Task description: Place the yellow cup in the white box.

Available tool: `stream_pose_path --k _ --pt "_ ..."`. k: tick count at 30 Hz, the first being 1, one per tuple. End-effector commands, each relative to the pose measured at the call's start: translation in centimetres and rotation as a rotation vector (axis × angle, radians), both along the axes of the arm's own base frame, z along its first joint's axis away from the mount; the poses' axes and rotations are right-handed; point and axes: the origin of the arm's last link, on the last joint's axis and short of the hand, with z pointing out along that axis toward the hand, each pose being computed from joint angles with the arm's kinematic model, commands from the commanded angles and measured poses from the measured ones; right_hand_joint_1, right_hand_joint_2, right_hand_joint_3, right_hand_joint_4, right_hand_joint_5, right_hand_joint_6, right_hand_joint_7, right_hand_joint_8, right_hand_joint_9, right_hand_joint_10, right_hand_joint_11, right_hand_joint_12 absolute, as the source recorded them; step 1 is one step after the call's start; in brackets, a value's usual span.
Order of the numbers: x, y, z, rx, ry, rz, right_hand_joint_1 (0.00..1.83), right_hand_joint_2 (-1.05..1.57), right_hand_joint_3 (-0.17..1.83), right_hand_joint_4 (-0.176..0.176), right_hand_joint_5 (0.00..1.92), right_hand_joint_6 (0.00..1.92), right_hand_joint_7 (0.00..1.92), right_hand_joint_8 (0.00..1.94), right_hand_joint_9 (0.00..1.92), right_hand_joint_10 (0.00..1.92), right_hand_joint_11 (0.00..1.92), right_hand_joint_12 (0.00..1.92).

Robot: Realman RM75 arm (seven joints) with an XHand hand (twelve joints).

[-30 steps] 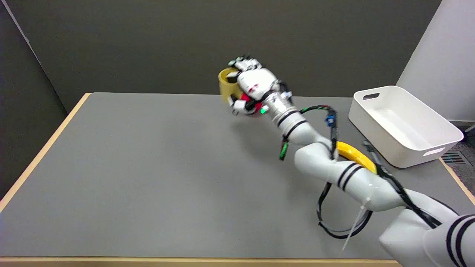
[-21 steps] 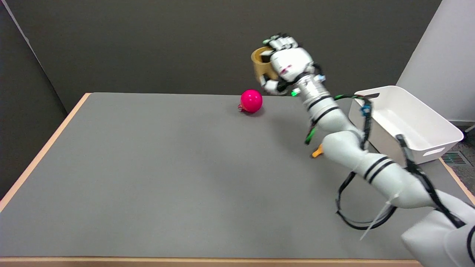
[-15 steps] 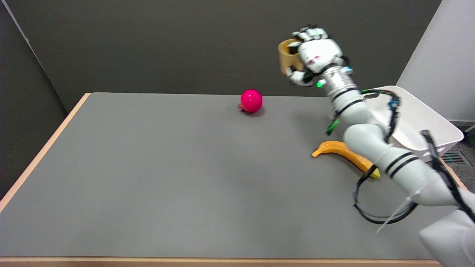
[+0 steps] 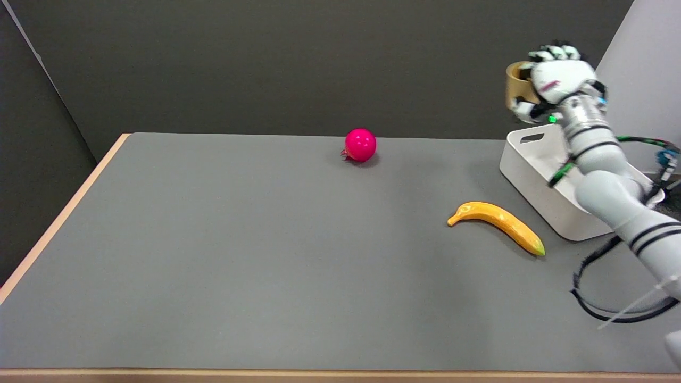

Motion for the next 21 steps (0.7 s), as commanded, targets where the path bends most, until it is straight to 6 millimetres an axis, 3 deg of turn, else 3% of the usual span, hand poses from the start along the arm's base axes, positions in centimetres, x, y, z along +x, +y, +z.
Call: stream_pose_path --k 1,14,21 --pt "-3.1 8.9 10.2 -0.286 -0.027 -0.111 0.88 1.05 0.53 0.115 0.66 1.59 0.22 0.31 0.03 0.48 0.0 0.84" --pt "-6.9 7.8 7.8 -0.213 -0.04 -0.197 0.87 1.07 0.52 0.109 0.65 1.61 0.22 0.31 0.03 0.47 0.0 0.81" --pt "-7.9 7.7 7.3 -0.207 -0.054 -0.212 0.86 1.07 0.52 0.113 0.64 1.62 0.21 0.32 0.03 0.46 0.0 0.81"
